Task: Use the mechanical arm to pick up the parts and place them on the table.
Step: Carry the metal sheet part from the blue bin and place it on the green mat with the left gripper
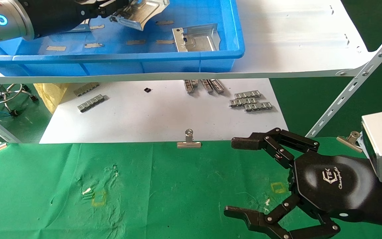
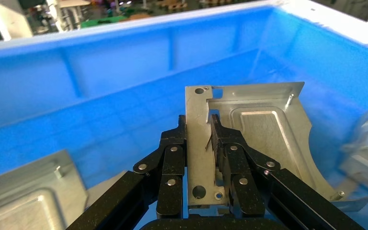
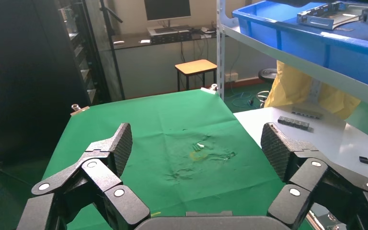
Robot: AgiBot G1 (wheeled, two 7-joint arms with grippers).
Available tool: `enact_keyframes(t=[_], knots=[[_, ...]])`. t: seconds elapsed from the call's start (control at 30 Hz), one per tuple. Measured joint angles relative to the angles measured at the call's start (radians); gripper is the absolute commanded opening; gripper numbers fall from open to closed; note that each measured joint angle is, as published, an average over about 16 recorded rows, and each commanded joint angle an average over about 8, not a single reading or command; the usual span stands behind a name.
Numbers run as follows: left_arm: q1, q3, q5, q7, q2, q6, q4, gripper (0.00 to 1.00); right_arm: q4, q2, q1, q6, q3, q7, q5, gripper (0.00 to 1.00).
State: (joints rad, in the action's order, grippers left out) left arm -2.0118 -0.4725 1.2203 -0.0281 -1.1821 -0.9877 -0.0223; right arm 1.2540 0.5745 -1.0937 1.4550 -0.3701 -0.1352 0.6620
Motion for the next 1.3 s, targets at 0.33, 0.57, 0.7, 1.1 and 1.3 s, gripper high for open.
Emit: enact_keyframes(t=[0.33, 0.57, 0.7, 1.1, 1.3], knots=[[-0.002, 0.029, -0.045, 0.021, 0.052, -0.191, -0.026, 0.0, 0.0, 0.0, 0.0, 0.0, 0.0, 0.0, 0.0, 1.0], [0.008, 0.048, -0.083, 0.058, 0.112, -0.417, -0.071, 0.0, 0.0, 0.0, 0.0, 0.0, 0.0, 0.0, 0.0, 1.0], [0.035, 0.049, -0.115, 0.074, 0.157, -0.526, -0.139, 0.0, 0.0, 0.0, 0.0, 0.0, 0.0, 0.0, 0.0, 1.0], [0.248, -0.026, -0.331, 0.047, 0.378, -0.616, -0.561, 0.0, 0.0, 0.0, 0.0, 0.0, 0.0, 0.0, 0.0, 1.0], [0.373, -0.091, -0.411, 0.117, 0.485, -0.605, -0.706, 0.0, 0.0, 0.0, 0.0, 0.0, 0.0, 0.0, 0.0, 1.0]])
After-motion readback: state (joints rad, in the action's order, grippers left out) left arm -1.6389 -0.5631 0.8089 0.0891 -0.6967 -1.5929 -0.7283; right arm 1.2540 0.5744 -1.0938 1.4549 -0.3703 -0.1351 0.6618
